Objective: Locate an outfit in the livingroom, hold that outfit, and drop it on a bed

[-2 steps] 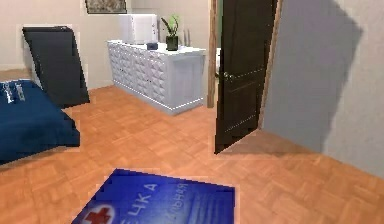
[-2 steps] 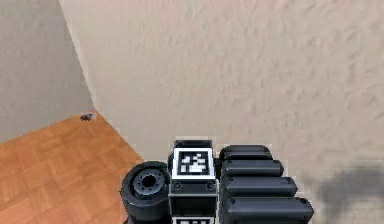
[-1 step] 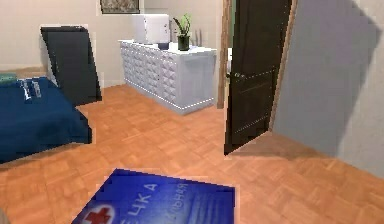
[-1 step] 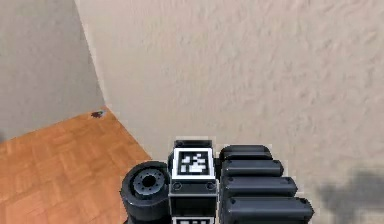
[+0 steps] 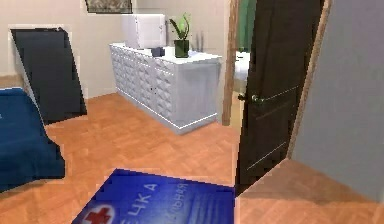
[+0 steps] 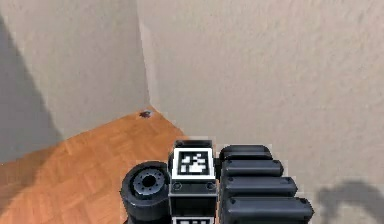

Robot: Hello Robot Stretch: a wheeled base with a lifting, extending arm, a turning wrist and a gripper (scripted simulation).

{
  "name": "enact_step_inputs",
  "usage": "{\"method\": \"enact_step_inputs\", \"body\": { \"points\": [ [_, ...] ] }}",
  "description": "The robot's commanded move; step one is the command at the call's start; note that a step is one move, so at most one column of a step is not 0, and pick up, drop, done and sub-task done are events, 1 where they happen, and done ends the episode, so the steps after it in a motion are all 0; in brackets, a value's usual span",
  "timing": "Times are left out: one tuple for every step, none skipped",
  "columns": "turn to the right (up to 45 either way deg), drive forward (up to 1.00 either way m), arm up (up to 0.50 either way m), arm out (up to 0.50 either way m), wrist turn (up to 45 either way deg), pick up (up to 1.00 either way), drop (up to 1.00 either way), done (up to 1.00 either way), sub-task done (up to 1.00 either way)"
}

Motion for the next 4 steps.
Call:
{"method": "enact_step_inputs", "body": {
  "points": [
    [-21.0,0.0,0.0,0.0,0.0,0.0,0.0,0.0,0.0],
    [0.0,1.0,0.0,0.0,0.0,0.0,0.0,0.0,0.0],
    [-3.0,0.0,0.0,0.0,0.0,0.0,0.0,0.0,0.0],
    [0.0,0.95,0.0,0.0,0.0,0.0,0.0,0.0,0.0]
  ]
}}
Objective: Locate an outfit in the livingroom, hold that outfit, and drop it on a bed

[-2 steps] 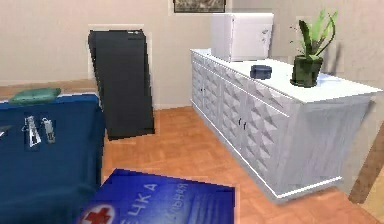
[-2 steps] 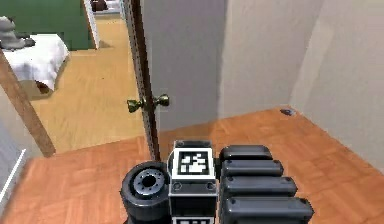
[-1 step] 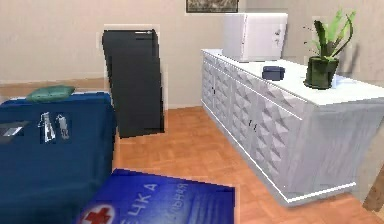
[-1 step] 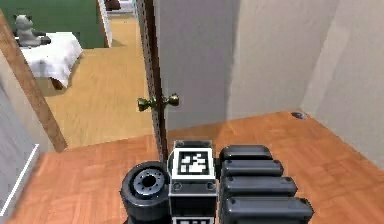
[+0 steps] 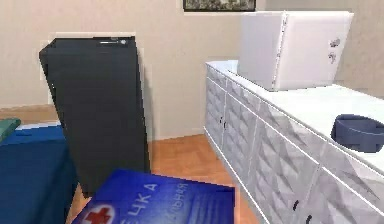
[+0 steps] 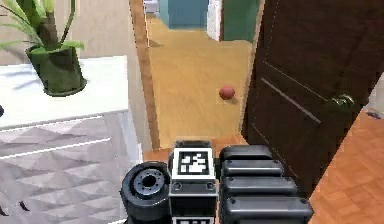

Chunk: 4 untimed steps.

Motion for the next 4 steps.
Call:
{"method": "enact_step_inputs", "body": {
  "points": [
    [-15.0,0.0,0.0,0.0,0.0,0.0,0.0,0.0,0.0],
    [0.0,1.0,0.0,0.0,0.0,0.0,0.0,0.0,0.0],
    [-21.0,0.0,0.0,0.0,0.0,0.0,0.0,0.0,0.0],
    [0.0,0.1,0.0,0.0,0.0,0.0,0.0,0.0,0.0]
  ]
}}
